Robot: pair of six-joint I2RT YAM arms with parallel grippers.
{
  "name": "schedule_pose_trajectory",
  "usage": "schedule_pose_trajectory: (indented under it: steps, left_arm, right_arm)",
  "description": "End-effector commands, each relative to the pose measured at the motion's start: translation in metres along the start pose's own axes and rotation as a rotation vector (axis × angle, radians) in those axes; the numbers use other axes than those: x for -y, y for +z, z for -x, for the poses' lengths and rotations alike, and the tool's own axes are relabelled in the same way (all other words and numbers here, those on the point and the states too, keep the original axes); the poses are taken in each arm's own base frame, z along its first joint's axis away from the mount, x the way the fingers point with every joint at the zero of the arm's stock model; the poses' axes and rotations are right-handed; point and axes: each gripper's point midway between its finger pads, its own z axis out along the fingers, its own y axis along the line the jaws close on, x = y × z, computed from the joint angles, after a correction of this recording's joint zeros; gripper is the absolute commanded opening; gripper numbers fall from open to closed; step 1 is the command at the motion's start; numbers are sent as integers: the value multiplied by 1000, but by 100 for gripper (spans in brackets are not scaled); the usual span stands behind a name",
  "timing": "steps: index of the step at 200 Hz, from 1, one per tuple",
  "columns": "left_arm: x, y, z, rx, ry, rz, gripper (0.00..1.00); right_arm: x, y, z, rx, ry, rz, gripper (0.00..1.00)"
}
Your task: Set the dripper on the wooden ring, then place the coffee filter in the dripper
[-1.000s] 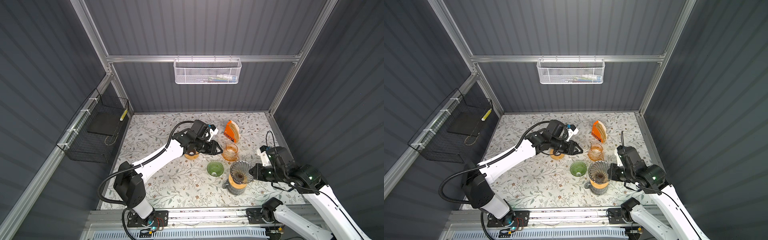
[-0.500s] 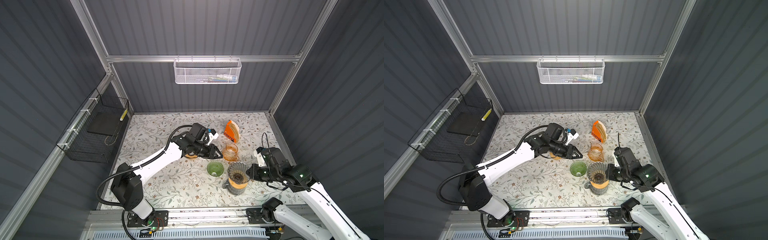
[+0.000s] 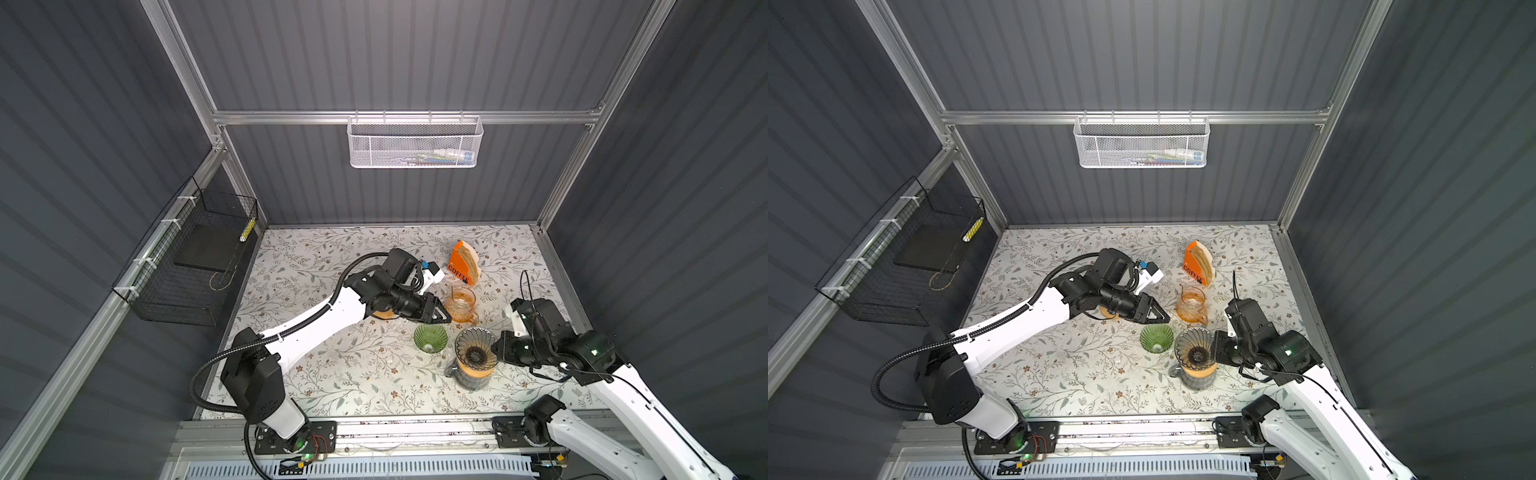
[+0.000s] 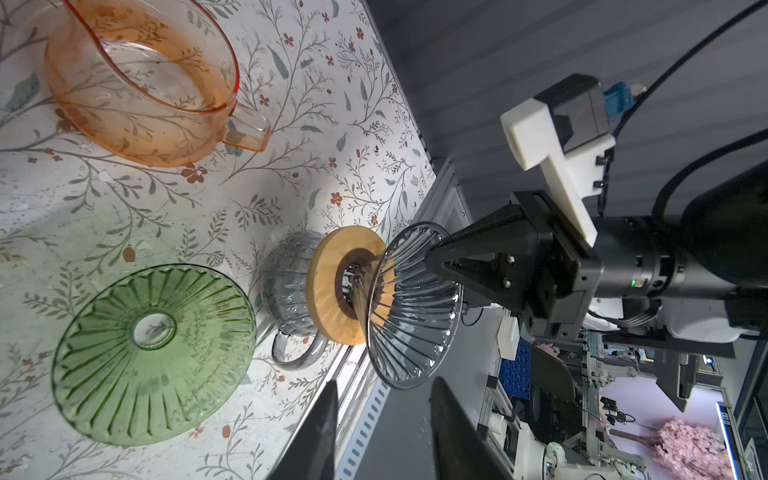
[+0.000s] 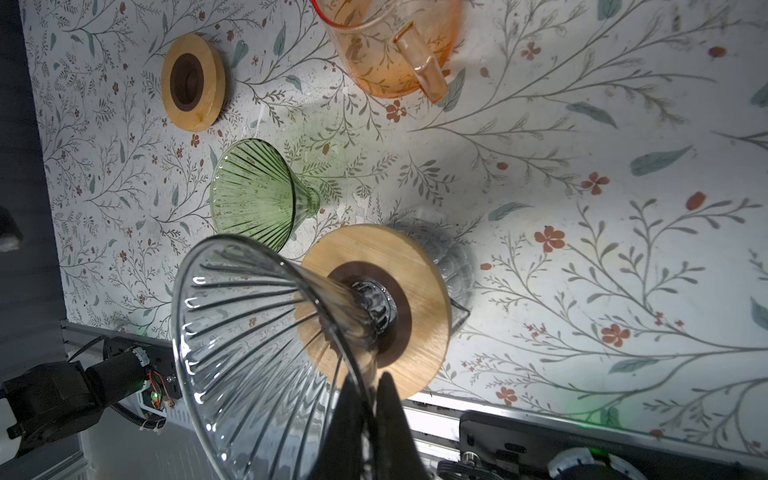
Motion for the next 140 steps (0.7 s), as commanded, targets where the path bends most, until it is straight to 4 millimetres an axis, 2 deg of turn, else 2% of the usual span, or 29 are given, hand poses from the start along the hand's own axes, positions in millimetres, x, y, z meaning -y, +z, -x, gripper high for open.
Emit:
schedule_pose_trajectory:
  steps: [1,61,140]
  left_arm:
    - [16,3,0,-38,40,-24,37]
    - [18,19,-11,-95,46,-28,34]
    - [4,34,-24,-149,48,36,29]
  right_arm:
    - [3,1,3,29,19,-7,0]
    - [10,7,-2,28,36,-20,0]
    - [15,15,-5,25,60,-31,0]
